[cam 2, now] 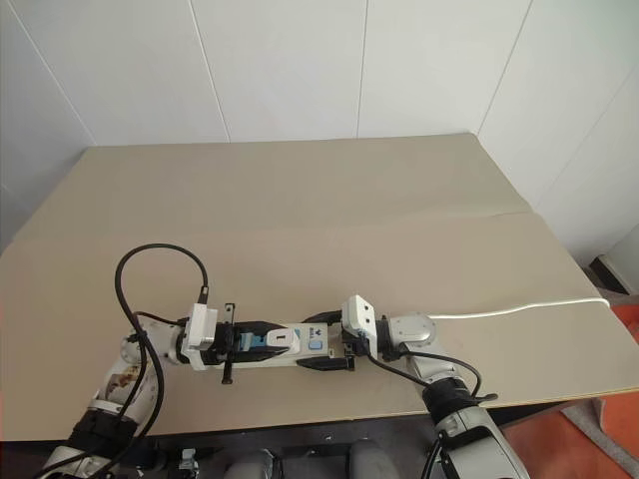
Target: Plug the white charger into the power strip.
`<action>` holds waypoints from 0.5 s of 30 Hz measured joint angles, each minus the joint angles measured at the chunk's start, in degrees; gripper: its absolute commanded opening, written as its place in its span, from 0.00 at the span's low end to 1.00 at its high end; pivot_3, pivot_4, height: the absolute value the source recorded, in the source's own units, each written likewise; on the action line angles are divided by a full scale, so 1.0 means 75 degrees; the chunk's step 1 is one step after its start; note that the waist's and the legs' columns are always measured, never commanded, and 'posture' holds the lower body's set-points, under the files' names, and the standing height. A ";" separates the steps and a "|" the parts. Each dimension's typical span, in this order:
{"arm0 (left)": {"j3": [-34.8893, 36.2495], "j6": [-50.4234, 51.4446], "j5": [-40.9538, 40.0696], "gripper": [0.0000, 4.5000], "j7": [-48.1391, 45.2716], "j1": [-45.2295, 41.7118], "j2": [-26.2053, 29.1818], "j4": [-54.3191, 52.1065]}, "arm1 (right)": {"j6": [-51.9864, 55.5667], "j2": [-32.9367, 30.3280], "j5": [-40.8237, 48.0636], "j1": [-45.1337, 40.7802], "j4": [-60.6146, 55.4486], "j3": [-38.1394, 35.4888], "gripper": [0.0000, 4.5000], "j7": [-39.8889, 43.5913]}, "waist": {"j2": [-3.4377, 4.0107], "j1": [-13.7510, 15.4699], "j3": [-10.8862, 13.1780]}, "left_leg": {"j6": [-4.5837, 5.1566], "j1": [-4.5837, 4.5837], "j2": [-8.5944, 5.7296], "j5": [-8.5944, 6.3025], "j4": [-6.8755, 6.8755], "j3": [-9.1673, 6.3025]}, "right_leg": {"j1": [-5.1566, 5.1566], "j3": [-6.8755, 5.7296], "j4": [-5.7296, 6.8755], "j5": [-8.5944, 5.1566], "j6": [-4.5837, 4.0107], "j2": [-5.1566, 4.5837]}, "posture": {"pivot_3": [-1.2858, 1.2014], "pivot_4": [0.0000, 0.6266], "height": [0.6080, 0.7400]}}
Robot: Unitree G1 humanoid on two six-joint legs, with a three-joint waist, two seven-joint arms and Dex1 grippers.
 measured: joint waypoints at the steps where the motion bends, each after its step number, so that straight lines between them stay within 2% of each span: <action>1: -0.0025 0.0094 0.0000 0.22 -0.0046 -0.0064 0.0006 0.0035 | 0.0000 0.0000 0.0000 0.0000 0.0000 -0.0001 0.76 -0.0001 | 0.0000 0.0002 0.0000 | 0.0000 0.0000 0.0000 0.0000 0.0000 0.0000 | 0.0000 0.0000 0.0000 0.0000 0.0000 0.0001 | 0.52 0.24 1.00; 15: -0.0196 0.0749 0.0001 0.22 0.0313 -0.0012 0.0252 -0.0458 | 0.0000 -0.0027 0.0005 0.0044 -0.0052 -0.0017 0.76 0.0001 | 0.0007 0.0017 -0.0004 | 0.0000 -0.0002 0.0004 0.0000 -0.0001 -0.0007 | 0.0004 0.0000 -0.0009 0.0000 -0.0001 -0.0002 | 0.52 0.24 1.00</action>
